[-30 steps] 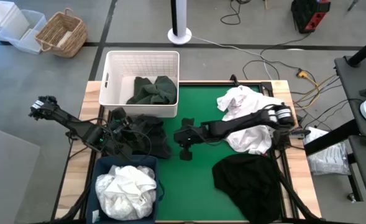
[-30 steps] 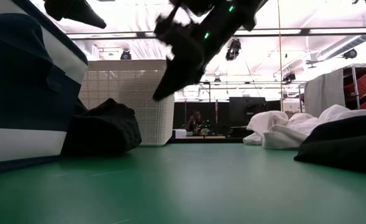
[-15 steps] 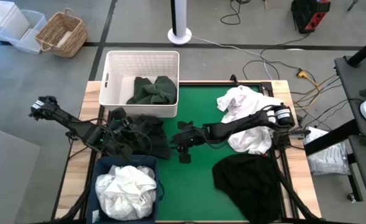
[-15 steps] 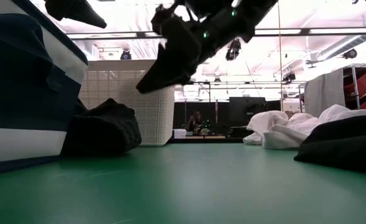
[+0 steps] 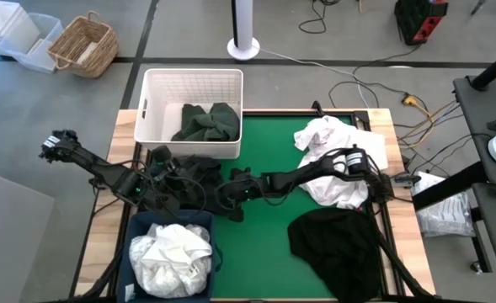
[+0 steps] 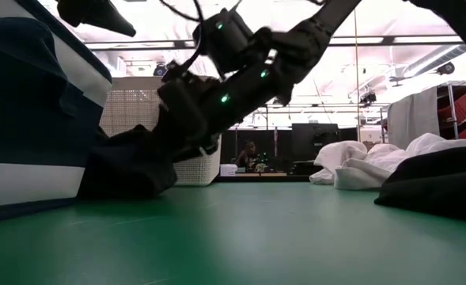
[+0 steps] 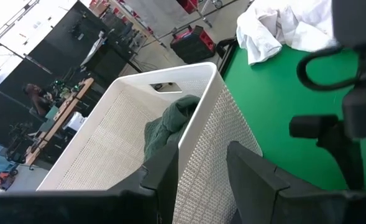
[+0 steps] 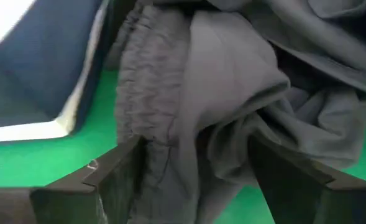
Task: Sort clothes
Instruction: Put the black shorts into the white bin
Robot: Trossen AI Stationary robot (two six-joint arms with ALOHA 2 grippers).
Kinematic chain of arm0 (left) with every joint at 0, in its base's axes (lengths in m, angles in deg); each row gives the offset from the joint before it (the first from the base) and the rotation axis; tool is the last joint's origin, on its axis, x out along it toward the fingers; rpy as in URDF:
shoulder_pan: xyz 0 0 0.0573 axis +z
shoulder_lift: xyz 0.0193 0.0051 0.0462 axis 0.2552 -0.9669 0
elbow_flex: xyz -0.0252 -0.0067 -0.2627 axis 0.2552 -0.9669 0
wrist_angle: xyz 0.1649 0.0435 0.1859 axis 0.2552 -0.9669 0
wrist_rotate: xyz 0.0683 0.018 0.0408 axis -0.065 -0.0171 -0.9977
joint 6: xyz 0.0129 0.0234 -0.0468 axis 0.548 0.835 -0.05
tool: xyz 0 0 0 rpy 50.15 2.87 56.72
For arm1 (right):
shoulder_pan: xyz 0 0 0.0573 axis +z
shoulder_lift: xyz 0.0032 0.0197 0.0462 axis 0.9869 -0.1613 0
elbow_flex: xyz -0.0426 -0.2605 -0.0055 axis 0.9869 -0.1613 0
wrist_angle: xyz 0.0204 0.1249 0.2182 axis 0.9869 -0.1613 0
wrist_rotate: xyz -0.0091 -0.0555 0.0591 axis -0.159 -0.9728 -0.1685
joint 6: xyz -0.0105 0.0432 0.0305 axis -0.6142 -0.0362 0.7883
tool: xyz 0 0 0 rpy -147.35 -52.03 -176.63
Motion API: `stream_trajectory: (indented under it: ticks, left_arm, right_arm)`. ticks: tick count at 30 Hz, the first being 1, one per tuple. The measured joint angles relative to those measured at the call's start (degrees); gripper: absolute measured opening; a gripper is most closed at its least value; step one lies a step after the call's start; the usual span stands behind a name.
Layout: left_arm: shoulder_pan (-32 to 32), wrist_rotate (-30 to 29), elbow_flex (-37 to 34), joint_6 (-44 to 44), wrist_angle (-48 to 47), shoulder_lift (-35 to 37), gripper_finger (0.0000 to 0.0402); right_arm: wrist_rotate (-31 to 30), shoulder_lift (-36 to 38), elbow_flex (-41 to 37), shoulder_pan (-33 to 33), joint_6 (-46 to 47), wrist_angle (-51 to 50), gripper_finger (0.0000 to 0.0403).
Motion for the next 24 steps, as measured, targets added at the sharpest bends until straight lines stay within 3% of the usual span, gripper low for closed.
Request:
stream_trajectory:
  ticks: [5,11,15,24]
  left_arm:
    - [0.00,0.00,0.00,0.00,0.00,-0.04,0.0117]
    - [0.00,-0.03,0.00,0.00,0.00,-0.04,0.0117]
    - [0.00,-0.02,0.00,-0.09,0.02,-0.04,0.0117]
    - [0.00,-0.67,0.00,-0.15,0.26,-0.17,0.0117]
  right_arm:
    - [0.02,-2.39,1.80,0.03,-0.89,-0.36,0.0214]
    - [0.02,-1.45,1.45,0.06,-1.06,-1.54,0.0038]
    - [-0.33,1.80,1.34,0.06,-1.70,-6.81,0.0018]
    - [-0.75,13.02,-0.62,0.84,-5.87,-12.81,0.0015]
